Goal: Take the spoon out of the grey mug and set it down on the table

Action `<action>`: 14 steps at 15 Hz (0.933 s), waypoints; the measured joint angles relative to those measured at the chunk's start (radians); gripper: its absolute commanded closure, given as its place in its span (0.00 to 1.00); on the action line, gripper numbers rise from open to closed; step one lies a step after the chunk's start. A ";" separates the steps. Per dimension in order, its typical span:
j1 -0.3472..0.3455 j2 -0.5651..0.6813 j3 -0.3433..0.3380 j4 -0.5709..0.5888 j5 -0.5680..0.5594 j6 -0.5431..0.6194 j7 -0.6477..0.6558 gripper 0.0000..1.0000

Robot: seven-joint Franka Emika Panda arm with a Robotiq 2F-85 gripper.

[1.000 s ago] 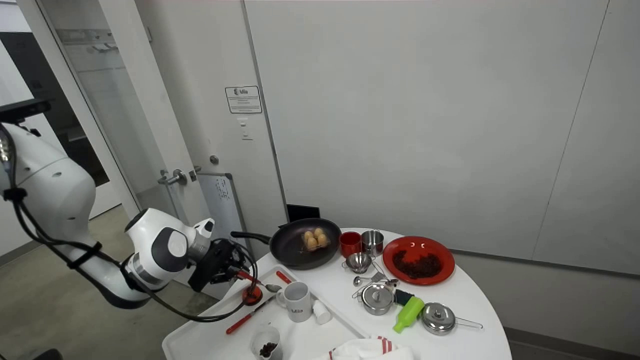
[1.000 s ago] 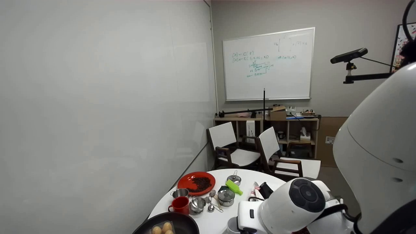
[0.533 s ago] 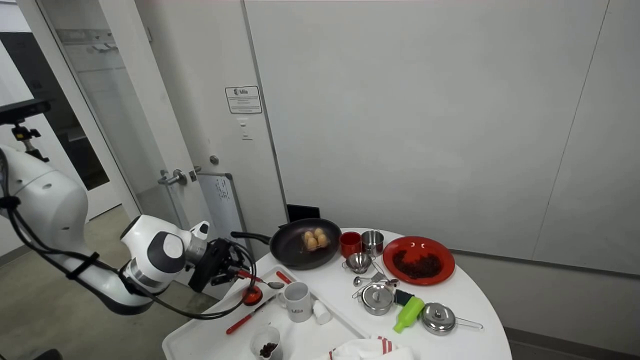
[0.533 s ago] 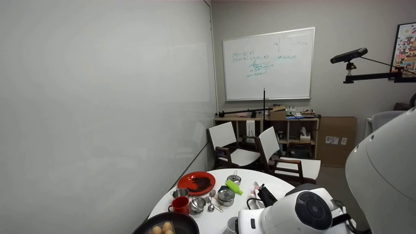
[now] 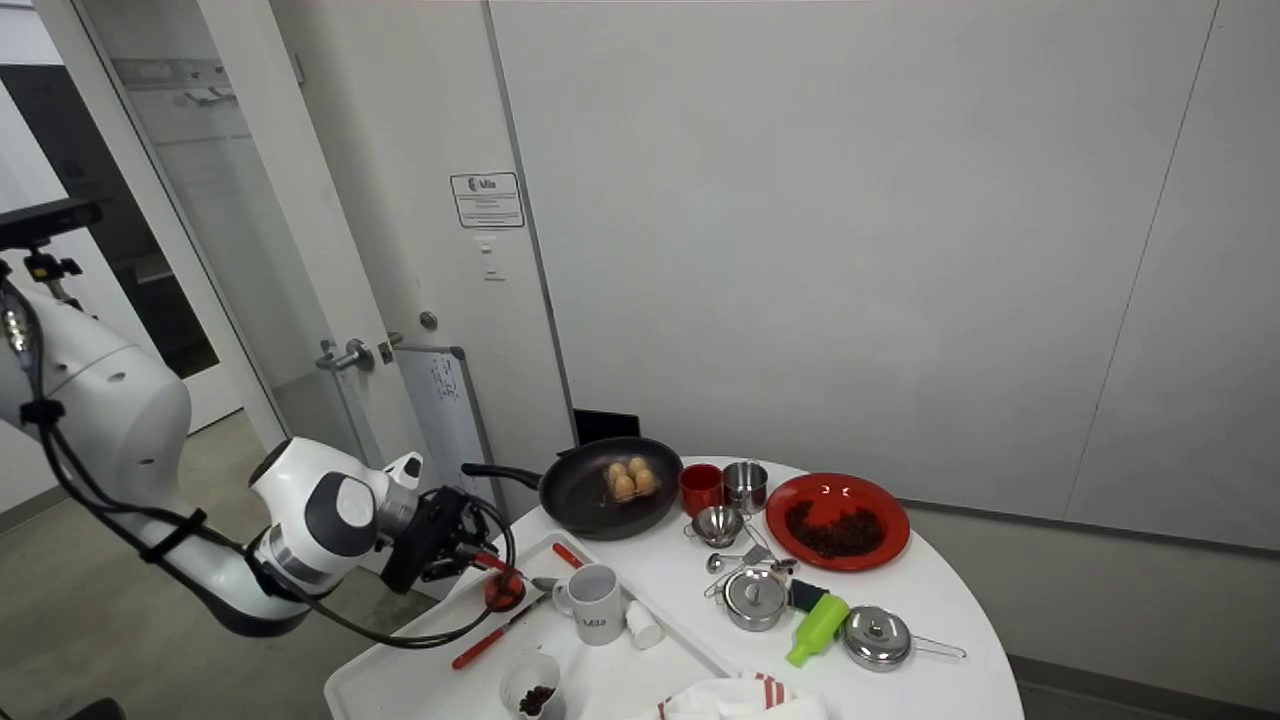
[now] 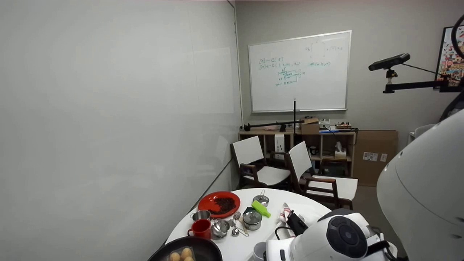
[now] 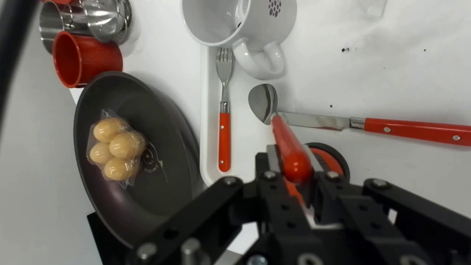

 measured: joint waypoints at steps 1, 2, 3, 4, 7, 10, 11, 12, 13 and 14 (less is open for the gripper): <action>-0.007 0.000 0.004 0.000 -0.008 0.000 -0.007 0.92; -0.015 0.000 0.009 0.000 -0.017 0.000 -0.015 0.92; -0.023 0.000 0.015 0.002 -0.026 0.000 -0.021 0.92; -0.032 -0.001 0.021 0.003 -0.037 0.000 -0.026 0.92; -0.068 -0.010 0.047 0.004 -0.077 0.000 -0.037 0.92; -0.111 -0.023 0.077 0.007 -0.114 0.000 -0.056 0.92; -0.123 -0.029 0.083 0.007 -0.123 0.000 -0.064 0.92; -0.134 -0.036 0.089 0.008 -0.130 0.000 -0.072 0.92; -0.144 -0.042 0.093 0.008 -0.135 0.000 -0.078 0.59; -0.153 -0.047 0.098 0.008 -0.138 0.000 -0.085 0.58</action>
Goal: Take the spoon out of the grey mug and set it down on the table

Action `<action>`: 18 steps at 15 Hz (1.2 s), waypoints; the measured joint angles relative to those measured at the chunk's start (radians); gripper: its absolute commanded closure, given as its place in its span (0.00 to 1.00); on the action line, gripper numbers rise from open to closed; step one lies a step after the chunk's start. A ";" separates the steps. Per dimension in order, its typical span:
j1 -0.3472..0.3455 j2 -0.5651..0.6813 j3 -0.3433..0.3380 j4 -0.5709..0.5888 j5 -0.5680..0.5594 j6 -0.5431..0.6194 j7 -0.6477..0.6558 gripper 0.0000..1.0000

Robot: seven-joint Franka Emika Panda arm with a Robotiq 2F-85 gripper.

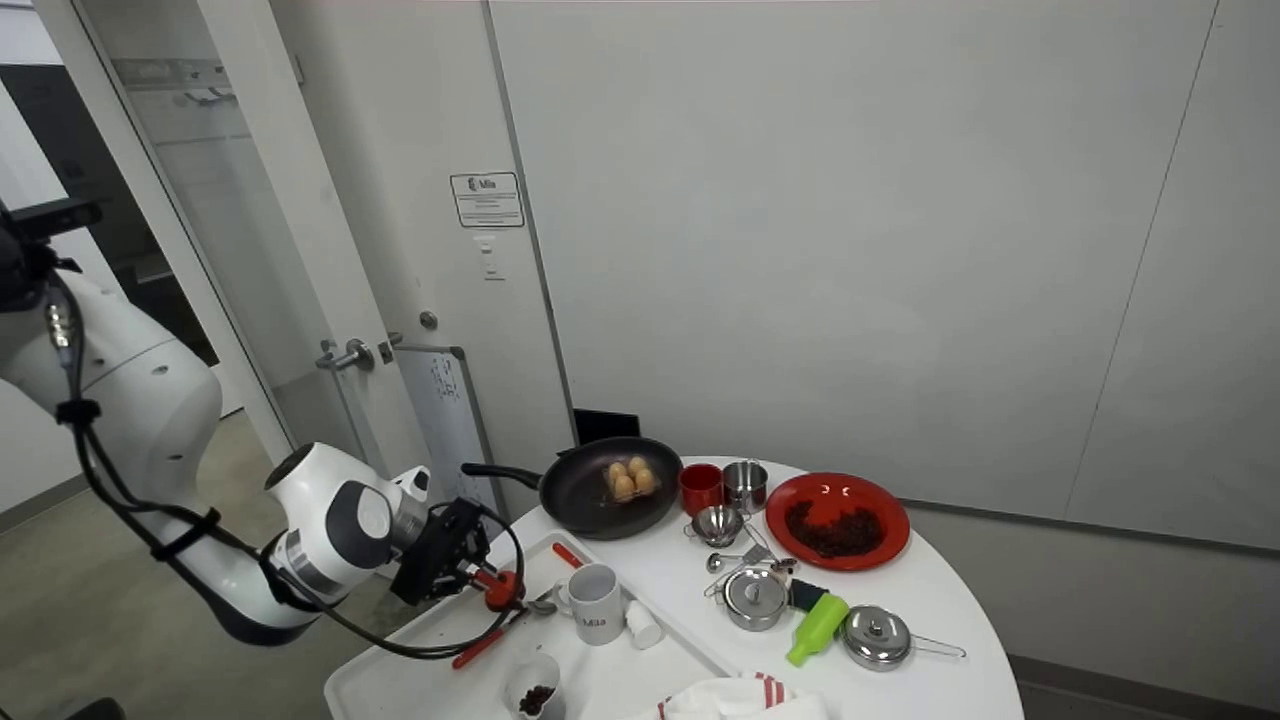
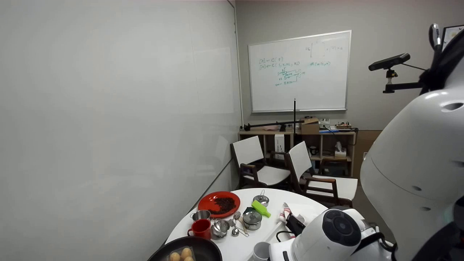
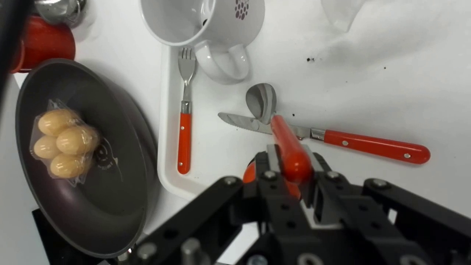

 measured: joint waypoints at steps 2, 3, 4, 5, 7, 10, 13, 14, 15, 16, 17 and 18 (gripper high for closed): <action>-0.014 -0.006 0.010 0.000 -0.002 -0.001 -0.011 0.45; -0.020 -0.007 0.015 0.000 -0.003 -0.001 -0.015 0.36; -0.025 -0.008 0.021 0.000 -0.003 -0.001 -0.017 0.29; -0.029 -0.009 0.026 0.000 -0.003 -0.001 -0.020 0.23; -0.033 -0.010 0.031 0.000 -0.003 -0.001 -0.023 0.08; -0.035 -0.010 0.034 0.000 -0.003 -0.001 -0.024 0.00; -0.035 -0.010 0.036 0.000 -0.003 -0.001 -0.026 0.00; -0.035 -0.011 0.037 0.000 -0.003 -0.001 -0.026 0.00; -0.036 -0.011 0.038 0.000 -0.003 -0.001 -0.027 0.00; -0.036 -0.012 0.039 0.000 -0.003 -0.001 -0.027 0.00; -0.037 -0.013 0.040 0.000 -0.003 -0.001 -0.028 0.00; -0.038 -0.014 0.042 0.000 -0.003 -0.002 -0.028 0.00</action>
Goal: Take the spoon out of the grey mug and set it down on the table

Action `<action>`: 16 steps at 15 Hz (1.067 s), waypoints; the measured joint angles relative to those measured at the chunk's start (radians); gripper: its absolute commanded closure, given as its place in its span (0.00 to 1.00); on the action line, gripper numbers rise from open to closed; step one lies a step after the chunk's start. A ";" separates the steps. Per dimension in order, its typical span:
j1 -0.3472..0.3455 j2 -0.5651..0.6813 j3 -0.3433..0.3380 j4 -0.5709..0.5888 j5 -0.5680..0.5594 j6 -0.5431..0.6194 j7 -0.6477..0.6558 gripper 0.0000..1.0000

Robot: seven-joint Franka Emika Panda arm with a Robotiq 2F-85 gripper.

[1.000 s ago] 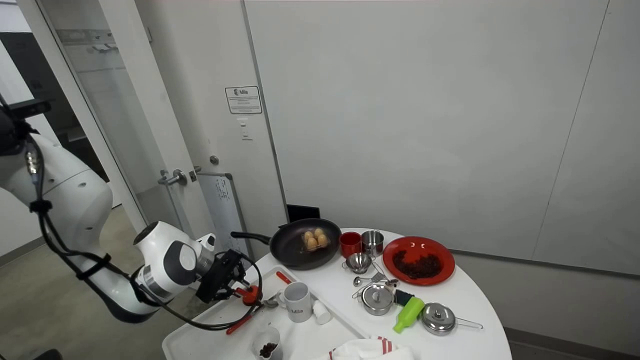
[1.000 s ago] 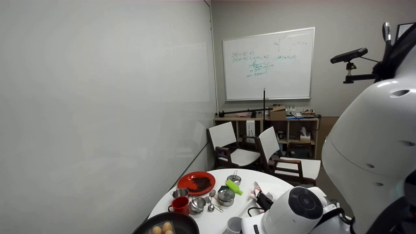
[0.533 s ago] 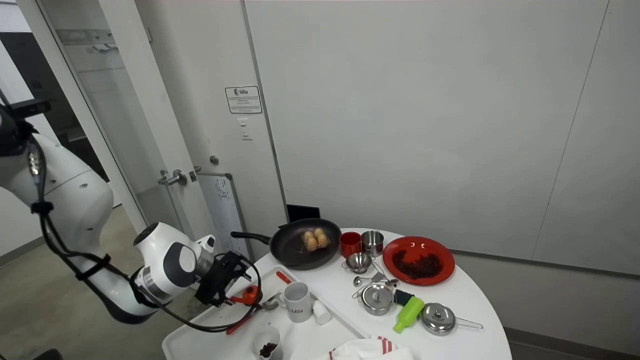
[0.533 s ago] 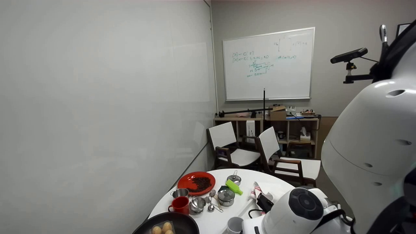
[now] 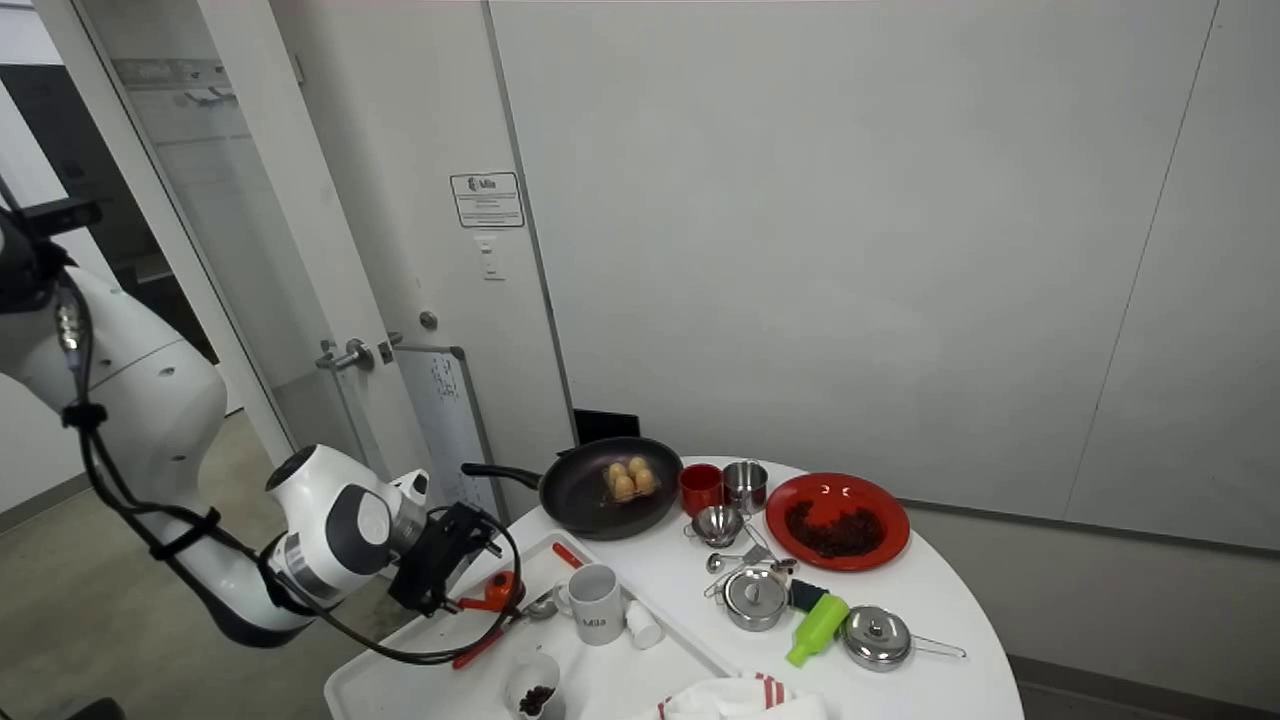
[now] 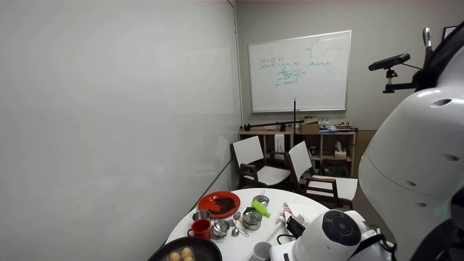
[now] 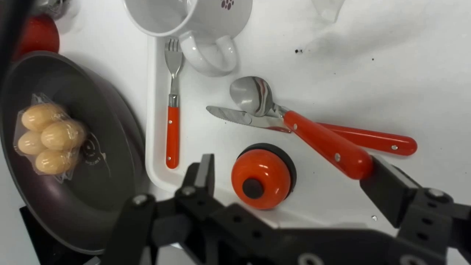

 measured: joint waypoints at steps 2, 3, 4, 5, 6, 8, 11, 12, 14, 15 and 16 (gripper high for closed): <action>-0.003 0.000 0.003 0.002 0.000 -0.003 0.000 0.00; -0.002 0.002 0.003 0.006 0.002 -0.008 0.000 0.00; -0.003 0.007 0.002 0.013 0.002 -0.015 0.000 0.00; -0.003 0.014 0.002 0.021 0.002 -0.021 0.000 0.00; -0.003 0.024 0.002 0.033 0.004 -0.024 0.000 0.00; 0.000 0.059 -0.004 0.067 0.021 -0.031 0.001 0.00; 0.003 0.137 -0.016 0.141 0.062 -0.046 0.009 0.00; 0.003 0.163 -0.020 0.166 0.071 -0.052 0.014 0.00; 0.002 0.208 -0.026 0.211 0.081 -0.068 0.030 0.00; 0.002 0.225 -0.029 0.229 0.082 -0.075 0.040 0.00; 0.001 0.239 -0.030 0.245 0.082 -0.082 0.049 0.00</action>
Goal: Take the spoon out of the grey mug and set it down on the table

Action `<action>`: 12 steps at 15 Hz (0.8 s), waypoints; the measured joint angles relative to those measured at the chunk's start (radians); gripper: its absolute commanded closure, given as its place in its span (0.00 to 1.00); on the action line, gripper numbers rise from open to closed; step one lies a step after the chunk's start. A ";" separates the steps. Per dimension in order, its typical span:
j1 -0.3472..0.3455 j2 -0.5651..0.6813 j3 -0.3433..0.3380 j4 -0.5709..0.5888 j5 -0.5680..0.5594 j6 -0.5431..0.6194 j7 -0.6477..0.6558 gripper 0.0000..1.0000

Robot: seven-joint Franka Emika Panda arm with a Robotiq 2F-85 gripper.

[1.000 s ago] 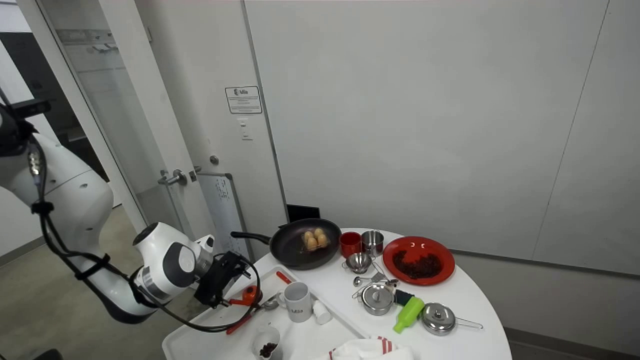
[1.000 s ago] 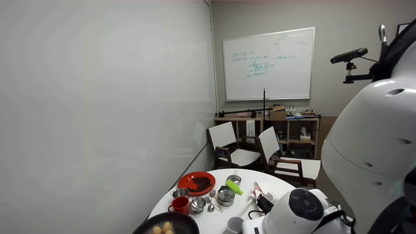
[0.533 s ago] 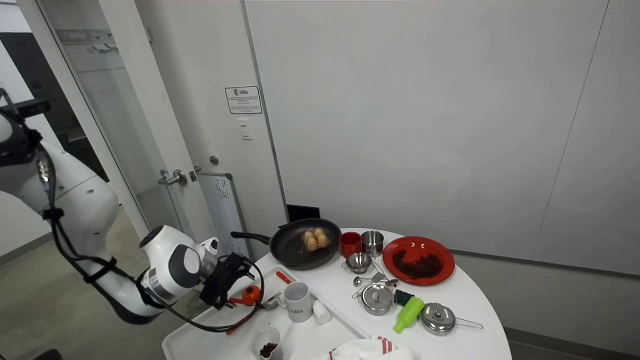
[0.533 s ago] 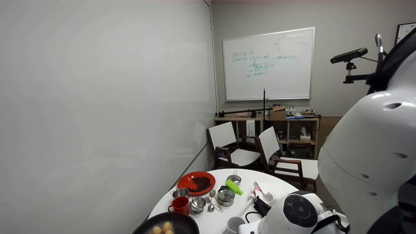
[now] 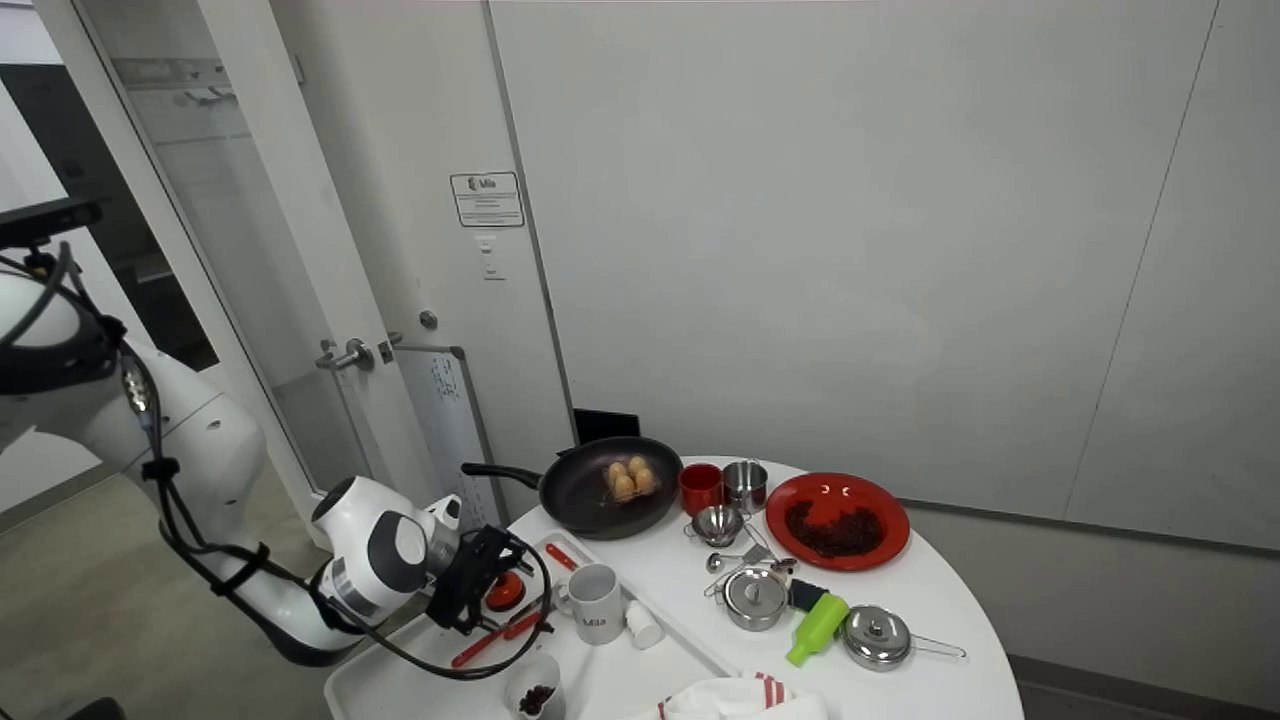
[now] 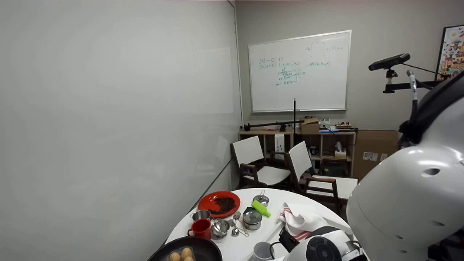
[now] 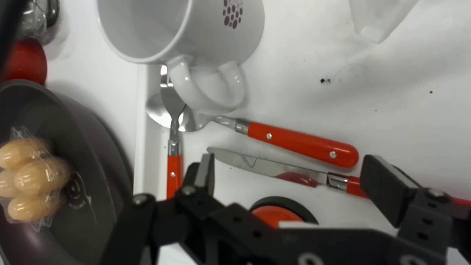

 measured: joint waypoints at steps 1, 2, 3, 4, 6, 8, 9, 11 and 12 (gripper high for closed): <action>-0.001 0.011 -0.001 0.013 0.000 -0.005 0.008 0.00; -0.002 0.019 -0.001 0.024 0.000 -0.009 0.014 0.00; -0.003 0.024 -0.001 0.032 0.000 -0.013 0.019 0.00; -0.003 0.027 -0.001 0.038 0.000 -0.014 0.024 0.00; -0.004 0.026 -0.002 0.044 0.000 -0.016 0.039 0.00; -0.003 0.009 -0.006 0.044 0.001 -0.018 0.066 0.00; 0.000 -0.007 -0.014 0.040 0.009 -0.023 0.085 0.00; 0.013 -0.051 -0.040 0.033 0.045 -0.051 0.134 0.00; 0.019 -0.077 -0.053 0.030 0.061 -0.075 0.158 0.00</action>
